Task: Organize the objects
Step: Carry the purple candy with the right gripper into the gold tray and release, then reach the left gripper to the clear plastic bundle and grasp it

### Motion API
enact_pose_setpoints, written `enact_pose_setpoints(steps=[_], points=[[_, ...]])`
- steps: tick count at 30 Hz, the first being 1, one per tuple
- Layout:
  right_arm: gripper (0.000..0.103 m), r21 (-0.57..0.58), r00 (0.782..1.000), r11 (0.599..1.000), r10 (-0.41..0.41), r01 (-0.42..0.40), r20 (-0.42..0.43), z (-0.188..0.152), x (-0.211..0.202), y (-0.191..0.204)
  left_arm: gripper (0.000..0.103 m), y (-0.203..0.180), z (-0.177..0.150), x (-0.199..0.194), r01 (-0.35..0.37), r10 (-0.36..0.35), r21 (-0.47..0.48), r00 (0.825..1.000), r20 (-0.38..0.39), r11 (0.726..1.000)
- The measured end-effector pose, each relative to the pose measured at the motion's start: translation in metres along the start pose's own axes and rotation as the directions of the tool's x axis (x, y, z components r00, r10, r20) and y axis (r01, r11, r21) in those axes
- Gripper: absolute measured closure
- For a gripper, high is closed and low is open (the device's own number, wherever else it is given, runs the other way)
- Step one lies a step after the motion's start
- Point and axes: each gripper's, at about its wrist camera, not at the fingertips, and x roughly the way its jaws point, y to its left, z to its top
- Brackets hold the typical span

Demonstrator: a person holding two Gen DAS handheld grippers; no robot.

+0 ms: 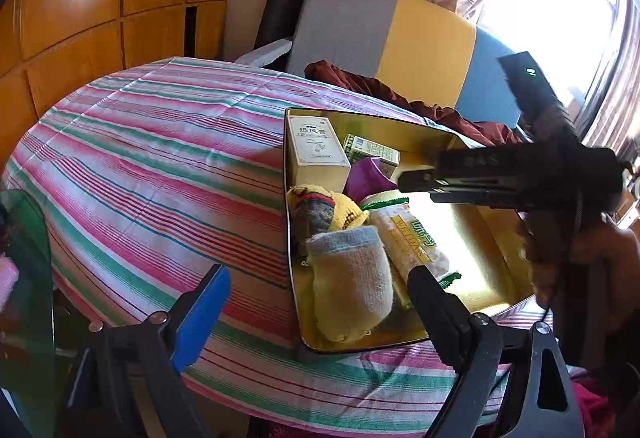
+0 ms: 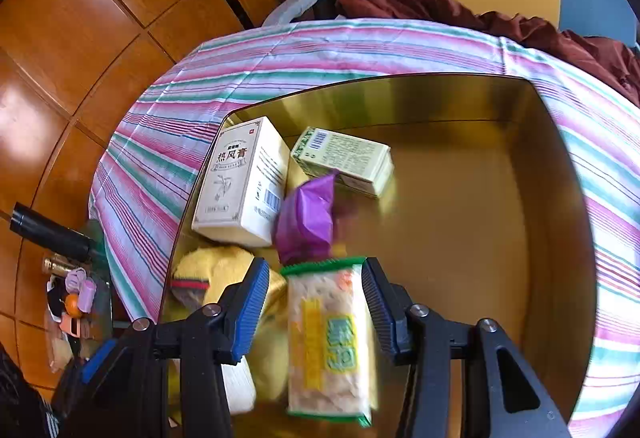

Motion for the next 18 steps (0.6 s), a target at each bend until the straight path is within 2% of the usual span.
enact_pose_setpoints(steps=[3, 6, 13, 15, 17, 18], points=[[0.053, -0.03, 0.999, 0.999, -0.033, 0.033, 0.021, -0.012, -0.017, -0.004, 0.011, -0.007, 0.003, -0.003, -0.012, 0.011, 0.025, 1.0, 0.003, 1.0], [0.044, -0.049, 0.997, 0.997, -0.056, 0.059, 0.056, -0.024, -0.037, -0.013, 0.009, -0.015, 0.008, -0.008, -0.017, 0.016, 0.052, 1.0, 0.018, 0.998], [0.043, -0.006, 0.984, 0.993, -0.116, 0.117, 0.133, -0.05, -0.084, -0.054, 0.008, -0.041, 0.014, -0.015, -0.021, 0.017, 0.121, 0.999, 0.038, 0.992], [0.037, 0.019, 0.979, 0.99, -0.138, 0.137, 0.153, -0.056, -0.097, -0.07, 0.007, -0.05, 0.015, -0.016, -0.021, 0.015, 0.143, 0.999, 0.042, 0.99], [0.025, 0.044, 0.973, 0.987, -0.159, 0.154, 0.169, -0.06, -0.11, -0.087, 0.006, -0.059, 0.017, -0.017, -0.016, 0.009, 0.167, 0.999, 0.046, 0.986], [0.024, 0.061, 0.969, 0.984, -0.174, 0.166, 0.177, -0.064, -0.117, -0.096, 0.005, -0.063, 0.017, -0.017, -0.015, 0.006, 0.177, 0.999, 0.048, 0.984]])
